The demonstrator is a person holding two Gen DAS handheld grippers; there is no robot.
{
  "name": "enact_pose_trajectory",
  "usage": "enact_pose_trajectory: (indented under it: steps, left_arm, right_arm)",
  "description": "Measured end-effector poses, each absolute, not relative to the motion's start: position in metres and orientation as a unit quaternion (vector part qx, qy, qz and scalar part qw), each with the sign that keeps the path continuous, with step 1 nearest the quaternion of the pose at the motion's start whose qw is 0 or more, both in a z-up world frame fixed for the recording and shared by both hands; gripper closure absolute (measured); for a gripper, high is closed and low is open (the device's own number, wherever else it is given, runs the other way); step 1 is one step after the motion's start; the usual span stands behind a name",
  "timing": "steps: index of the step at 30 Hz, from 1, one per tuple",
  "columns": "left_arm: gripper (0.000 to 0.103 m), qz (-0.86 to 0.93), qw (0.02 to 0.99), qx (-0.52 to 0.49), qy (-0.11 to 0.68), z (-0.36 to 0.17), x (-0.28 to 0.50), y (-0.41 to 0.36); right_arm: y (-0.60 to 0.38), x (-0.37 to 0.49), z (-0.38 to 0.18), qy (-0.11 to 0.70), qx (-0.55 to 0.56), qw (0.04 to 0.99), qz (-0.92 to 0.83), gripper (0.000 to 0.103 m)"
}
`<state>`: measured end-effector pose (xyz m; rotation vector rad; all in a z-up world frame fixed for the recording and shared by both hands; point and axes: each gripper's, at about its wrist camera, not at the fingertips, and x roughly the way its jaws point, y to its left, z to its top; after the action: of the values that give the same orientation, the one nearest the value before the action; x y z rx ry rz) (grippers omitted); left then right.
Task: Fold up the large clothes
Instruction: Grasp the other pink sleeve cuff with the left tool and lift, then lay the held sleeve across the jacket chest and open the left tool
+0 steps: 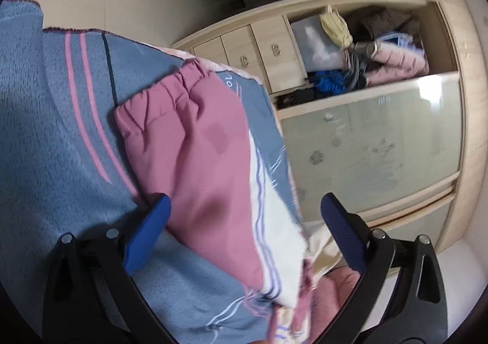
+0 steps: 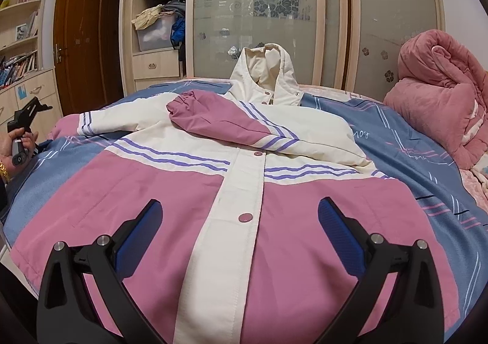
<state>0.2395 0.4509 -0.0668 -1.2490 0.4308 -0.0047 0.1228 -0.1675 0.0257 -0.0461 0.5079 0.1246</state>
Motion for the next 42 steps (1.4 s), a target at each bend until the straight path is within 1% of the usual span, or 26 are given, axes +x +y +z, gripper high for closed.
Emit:
enact_pose_trajectory:
  steps: [8,13,15,17,18,19,20,21,22,24,27,29,34,37,39,41,42]
  left_arm:
    - [0.003,0.020,0.782,-0.577,0.235,-0.072,0.235,0.443]
    - [0.003,0.059,0.783,-0.567,0.247,-0.073,0.264,0.452]
    - [0.005,0.070,0.788,-0.565,0.236,-0.071,0.271,0.455]
    - [0.013,0.073,0.791,-0.569,0.214,-0.069,0.274,0.454]
    - [0.026,0.072,0.793,-0.568,0.208,-0.067,0.275,0.454]
    - [0.048,0.077,0.795,-0.565,0.206,-0.064,0.276,0.453]
    - [0.060,0.085,0.799,-0.558,0.210,-0.061,0.277,0.452]
    - [0.078,0.093,0.806,-0.545,0.213,-0.056,0.278,0.450]
    - [0.086,0.098,0.815,-0.529,0.213,-0.050,0.277,0.447]
    - [0.091,0.112,0.852,-0.471,0.201,-0.023,0.275,0.434]
    - [0.095,0.110,0.893,-0.396,0.183,0.021,0.281,0.409]
    - [0.096,0.096,0.921,-0.339,0.167,0.063,0.290,0.378]
    - [0.097,0.035,0.952,-0.269,0.144,0.151,0.324,0.294]
    - [0.097,-0.015,0.959,-0.247,0.139,0.195,0.346,0.225]
    - [0.097,-0.059,0.963,-0.215,0.150,0.218,0.362,0.159]
    - [0.097,-0.091,0.965,-0.180,0.168,0.225,0.371,0.101]
    - [0.097,-0.114,0.964,-0.153,0.183,0.226,0.376,0.057]
  right_arm:
    - [-0.172,0.123,0.025,0.256,-0.016,0.965,0.060,0.001]
    - [-0.170,0.124,0.024,0.257,-0.020,0.964,0.062,0.001]
    - [-0.170,0.125,0.023,0.259,-0.020,0.964,0.062,0.001]
    - [-0.172,0.125,0.024,0.259,-0.016,0.964,0.062,0.001]
    - [-0.172,0.125,0.024,0.258,-0.016,0.964,0.062,0.001]
    - [-0.173,0.125,0.024,0.256,-0.015,0.964,0.062,0.001]
    - [-0.173,0.125,0.025,0.256,-0.014,0.965,0.063,0.001]
    - [-0.173,0.125,0.025,0.256,-0.014,0.965,0.064,0.001]
    - [-0.173,0.125,0.025,0.256,-0.013,0.964,0.065,0.001]
    - [-0.174,0.125,0.025,0.257,-0.012,0.964,0.068,0.001]
    - [-0.176,0.123,0.027,0.256,-0.009,0.964,0.070,0.001]
    - [-0.178,0.122,0.028,0.254,-0.004,0.965,0.070,0.001]
    - [-0.185,0.120,0.031,0.250,0.005,0.965,0.073,0.001]
    - [-0.190,0.118,0.033,0.248,0.013,0.966,0.074,0.001]
    - [-0.196,0.118,0.034,0.249,0.022,0.966,0.074,0.001]
    - [-0.203,0.116,0.036,0.247,0.031,0.966,0.072,0.001]
    - [-0.207,0.115,0.038,0.245,0.033,0.967,0.068,0.001]
